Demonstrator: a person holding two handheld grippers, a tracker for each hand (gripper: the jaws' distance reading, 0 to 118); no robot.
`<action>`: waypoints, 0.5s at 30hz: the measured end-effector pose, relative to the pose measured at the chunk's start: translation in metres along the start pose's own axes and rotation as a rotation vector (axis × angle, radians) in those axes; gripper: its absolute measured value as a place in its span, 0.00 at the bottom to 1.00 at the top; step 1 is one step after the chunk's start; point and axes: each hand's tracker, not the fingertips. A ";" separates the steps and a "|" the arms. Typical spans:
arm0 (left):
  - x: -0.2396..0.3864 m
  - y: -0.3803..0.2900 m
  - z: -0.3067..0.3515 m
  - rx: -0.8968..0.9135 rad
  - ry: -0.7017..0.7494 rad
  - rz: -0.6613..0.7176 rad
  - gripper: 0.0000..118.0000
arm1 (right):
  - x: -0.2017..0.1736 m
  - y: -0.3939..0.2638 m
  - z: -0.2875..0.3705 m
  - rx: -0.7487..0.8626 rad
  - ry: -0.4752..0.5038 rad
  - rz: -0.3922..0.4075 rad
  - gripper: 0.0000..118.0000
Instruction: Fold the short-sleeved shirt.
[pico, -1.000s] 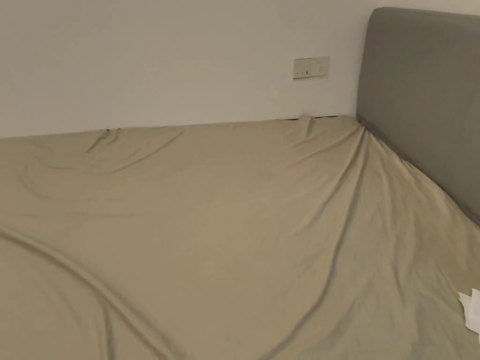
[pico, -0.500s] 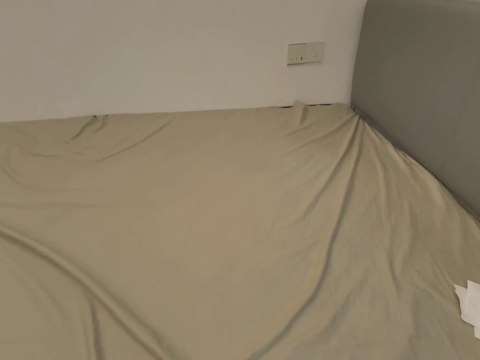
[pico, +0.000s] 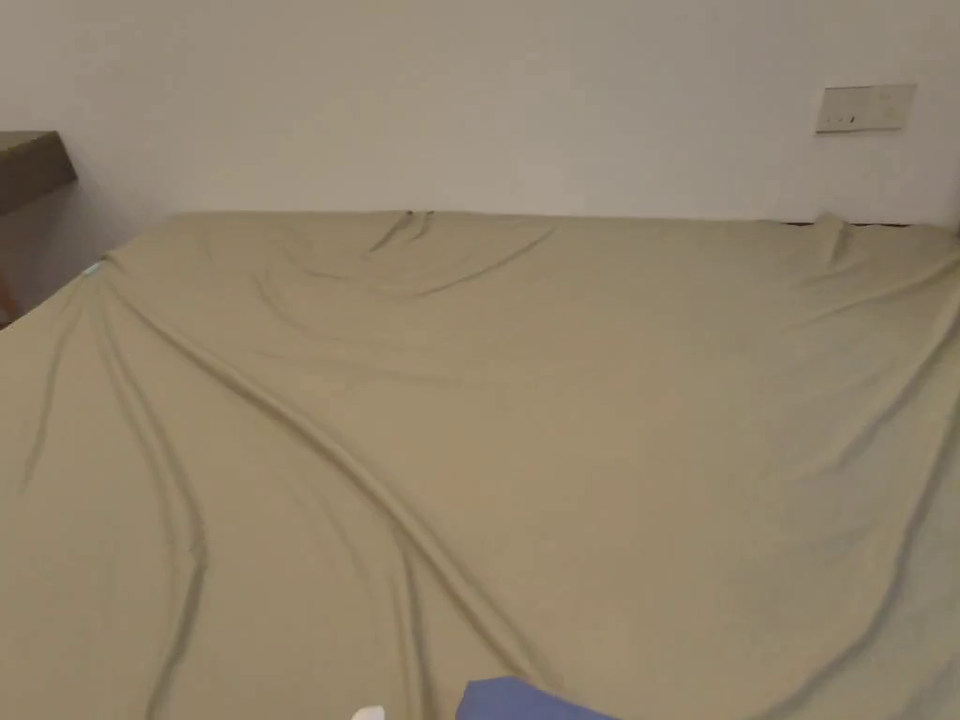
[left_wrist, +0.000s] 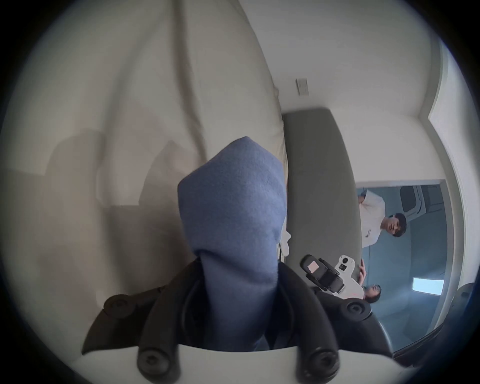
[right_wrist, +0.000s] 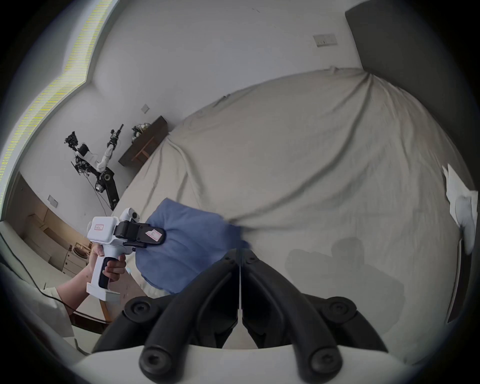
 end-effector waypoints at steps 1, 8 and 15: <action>-0.006 0.010 0.025 0.037 0.021 -0.004 0.24 | -0.005 0.005 -0.002 0.014 0.014 -0.009 0.03; -0.054 0.087 0.204 0.297 0.198 0.002 0.24 | -0.051 0.029 -0.047 0.025 0.050 -0.048 0.03; -0.122 0.124 0.284 0.409 0.304 0.097 0.25 | -0.082 0.042 -0.089 -0.016 0.101 -0.031 0.03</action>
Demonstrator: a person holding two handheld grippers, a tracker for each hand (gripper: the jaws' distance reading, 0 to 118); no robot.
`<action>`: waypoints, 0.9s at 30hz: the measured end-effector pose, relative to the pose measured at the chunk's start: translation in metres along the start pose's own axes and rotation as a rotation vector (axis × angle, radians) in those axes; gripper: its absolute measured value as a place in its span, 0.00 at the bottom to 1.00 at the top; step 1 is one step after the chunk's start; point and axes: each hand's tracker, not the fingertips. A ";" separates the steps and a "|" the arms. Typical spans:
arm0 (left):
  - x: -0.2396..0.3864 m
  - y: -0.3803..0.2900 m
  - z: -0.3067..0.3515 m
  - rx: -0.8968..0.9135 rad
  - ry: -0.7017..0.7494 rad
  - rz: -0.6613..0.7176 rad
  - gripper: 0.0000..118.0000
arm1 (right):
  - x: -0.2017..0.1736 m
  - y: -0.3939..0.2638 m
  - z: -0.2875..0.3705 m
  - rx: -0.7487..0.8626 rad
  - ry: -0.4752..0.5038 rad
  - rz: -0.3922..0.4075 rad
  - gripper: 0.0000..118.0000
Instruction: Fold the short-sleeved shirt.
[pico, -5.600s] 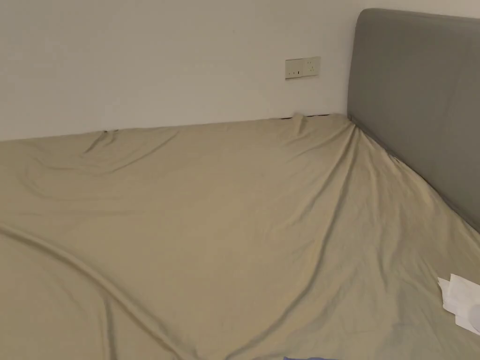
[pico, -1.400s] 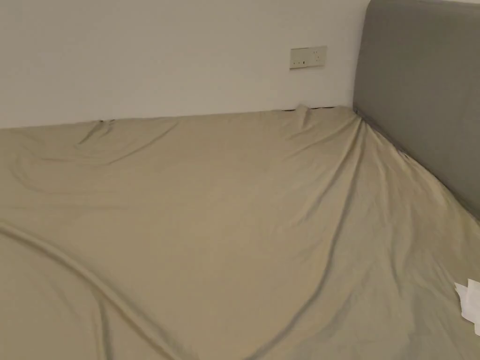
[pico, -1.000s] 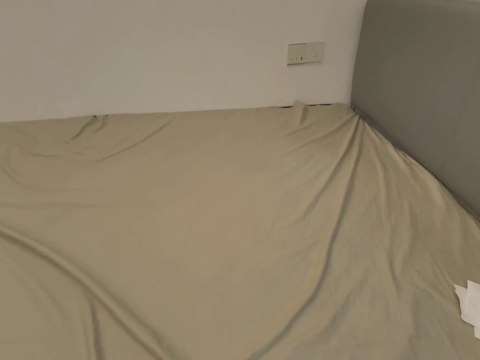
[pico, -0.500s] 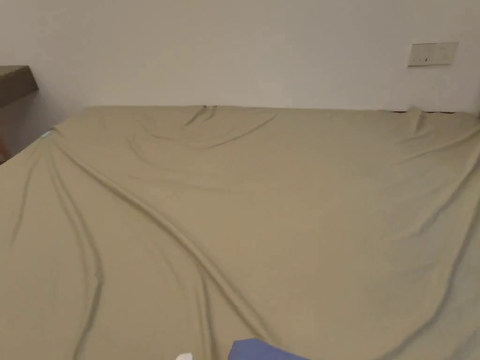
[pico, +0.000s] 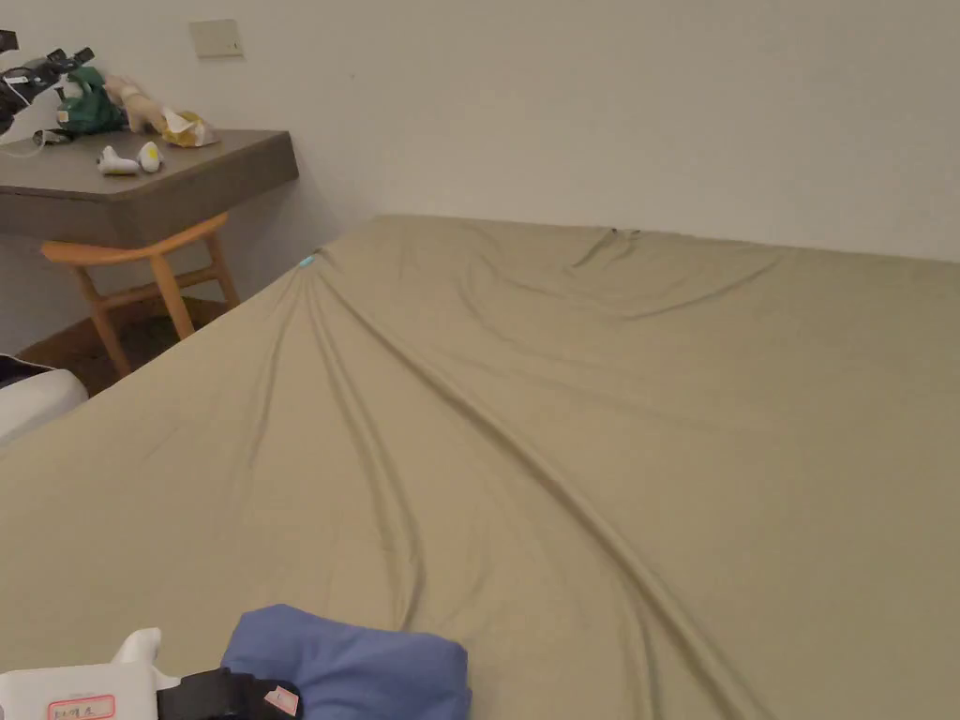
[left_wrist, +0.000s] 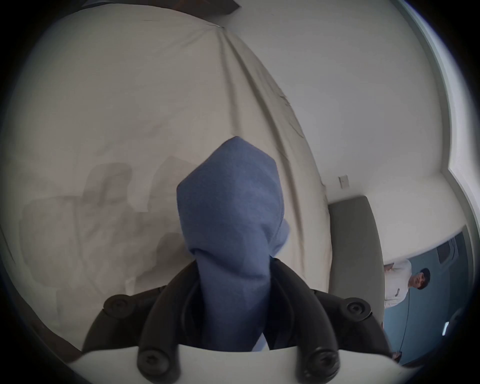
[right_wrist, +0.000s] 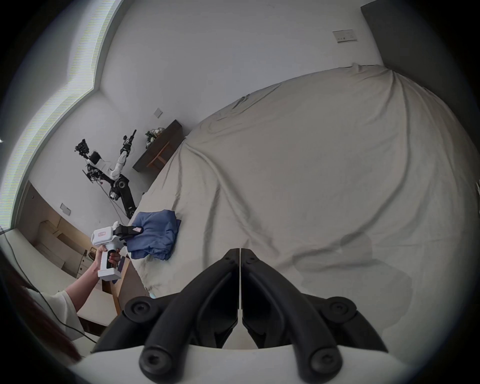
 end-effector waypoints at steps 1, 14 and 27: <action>-0.005 -0.002 -0.004 -0.007 0.016 -0.005 0.26 | -0.002 0.001 -0.003 -0.008 -0.002 0.011 0.03; 0.068 -0.065 0.083 0.289 0.261 -0.226 0.46 | 0.017 -0.014 0.093 0.112 -0.072 0.009 0.03; 0.301 -0.294 0.010 0.402 0.027 -0.680 0.00 | 0.023 -0.071 0.260 0.660 -0.382 0.108 0.03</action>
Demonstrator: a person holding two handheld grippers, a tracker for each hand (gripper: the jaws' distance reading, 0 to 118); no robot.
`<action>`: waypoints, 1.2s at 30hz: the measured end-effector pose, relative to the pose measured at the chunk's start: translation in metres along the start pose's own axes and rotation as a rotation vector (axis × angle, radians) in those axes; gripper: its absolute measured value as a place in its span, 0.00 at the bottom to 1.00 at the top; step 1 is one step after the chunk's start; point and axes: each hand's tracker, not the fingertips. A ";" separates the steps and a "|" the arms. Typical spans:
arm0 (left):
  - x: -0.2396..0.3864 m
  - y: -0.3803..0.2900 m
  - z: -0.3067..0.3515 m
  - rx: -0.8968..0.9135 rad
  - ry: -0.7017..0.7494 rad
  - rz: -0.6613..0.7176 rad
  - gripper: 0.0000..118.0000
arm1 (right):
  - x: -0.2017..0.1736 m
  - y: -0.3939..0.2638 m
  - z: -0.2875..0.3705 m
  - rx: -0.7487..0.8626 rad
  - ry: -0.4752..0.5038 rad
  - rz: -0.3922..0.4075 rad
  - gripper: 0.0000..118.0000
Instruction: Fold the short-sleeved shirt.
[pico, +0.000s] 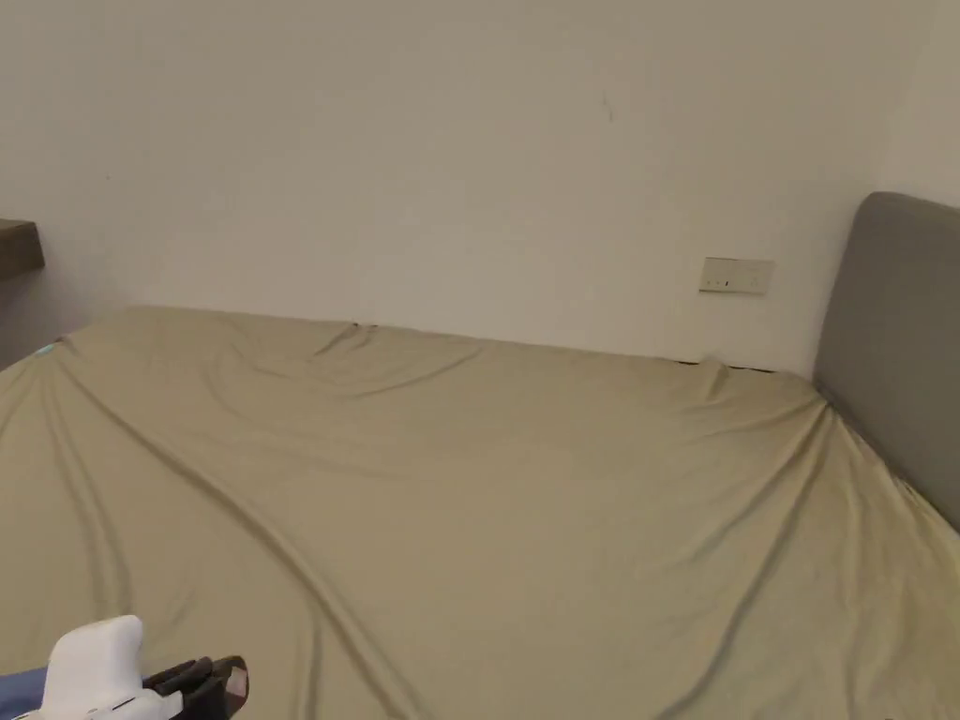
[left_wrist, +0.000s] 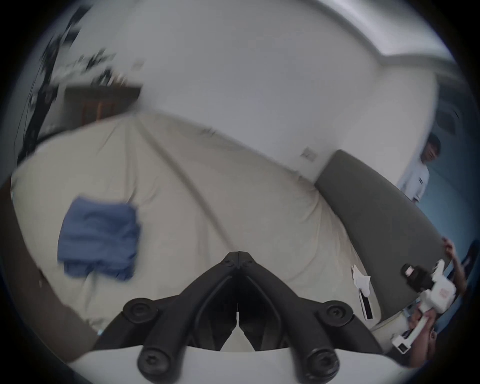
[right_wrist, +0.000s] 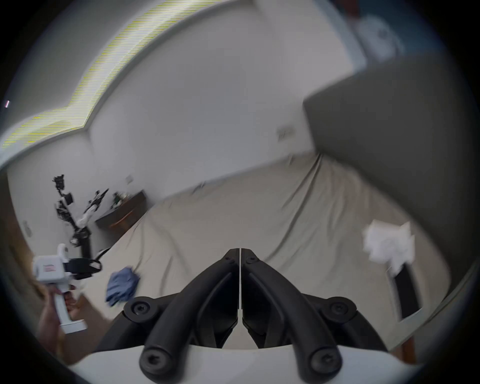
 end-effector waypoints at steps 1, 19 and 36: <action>0.021 0.003 0.004 0.062 -0.018 -0.026 0.00 | -0.002 0.008 0.010 0.081 -0.041 0.051 0.03; 0.149 -0.007 0.057 0.619 0.072 -0.330 0.00 | -0.039 0.031 0.041 0.390 -0.274 0.303 0.03; 0.146 -0.001 0.050 0.606 0.080 -0.358 0.00 | -0.060 0.031 0.031 0.392 -0.263 0.357 0.03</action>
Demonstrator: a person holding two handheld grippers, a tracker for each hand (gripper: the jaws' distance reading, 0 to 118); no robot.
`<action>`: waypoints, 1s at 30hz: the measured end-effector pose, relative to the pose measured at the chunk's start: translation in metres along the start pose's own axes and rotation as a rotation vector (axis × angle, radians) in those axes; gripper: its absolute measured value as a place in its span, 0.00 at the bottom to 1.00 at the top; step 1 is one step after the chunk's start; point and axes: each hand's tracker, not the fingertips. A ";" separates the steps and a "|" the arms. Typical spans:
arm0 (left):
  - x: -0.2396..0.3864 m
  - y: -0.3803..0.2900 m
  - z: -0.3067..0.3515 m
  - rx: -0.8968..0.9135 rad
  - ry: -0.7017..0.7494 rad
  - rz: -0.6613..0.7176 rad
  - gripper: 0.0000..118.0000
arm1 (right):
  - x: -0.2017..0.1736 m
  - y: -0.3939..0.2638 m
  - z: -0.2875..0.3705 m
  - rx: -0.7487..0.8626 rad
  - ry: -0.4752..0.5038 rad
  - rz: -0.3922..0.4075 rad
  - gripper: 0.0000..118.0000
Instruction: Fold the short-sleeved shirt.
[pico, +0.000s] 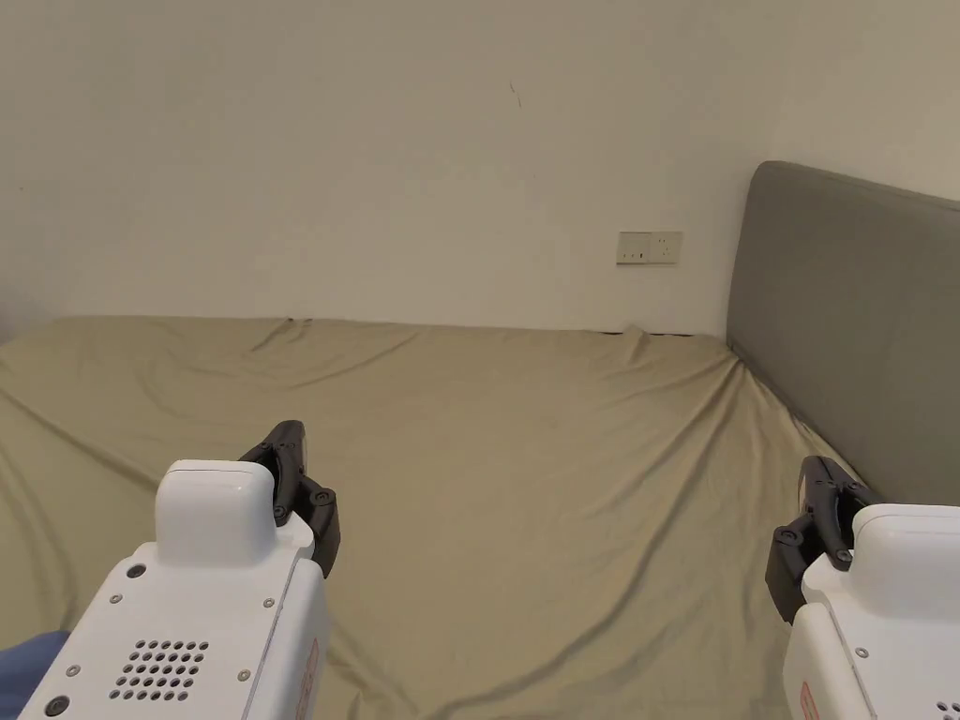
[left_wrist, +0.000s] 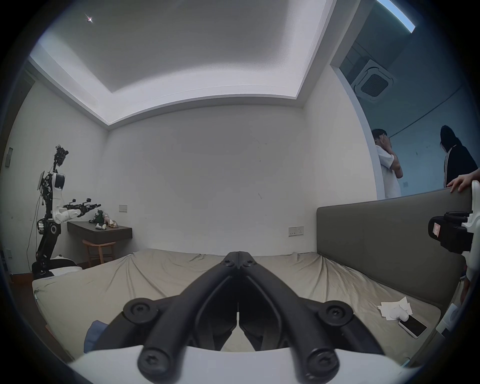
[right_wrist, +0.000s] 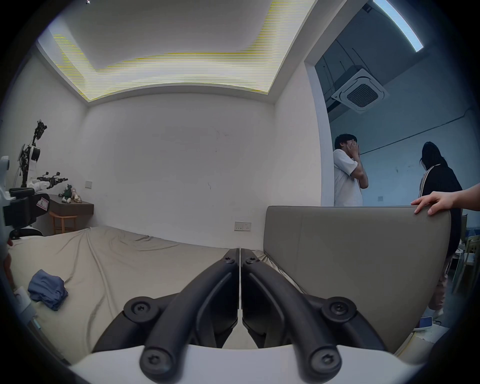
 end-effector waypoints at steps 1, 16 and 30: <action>-0.001 0.000 0.001 -0.003 0.003 0.006 0.00 | 0.000 0.001 0.001 0.001 0.000 -0.001 0.03; -0.001 0.003 0.003 0.001 -0.005 -0.006 0.00 | -0.002 0.006 0.004 0.010 0.008 -0.008 0.03; 0.002 0.000 0.005 -0.010 -0.001 -0.011 0.00 | -0.002 0.004 0.006 0.004 0.004 -0.014 0.03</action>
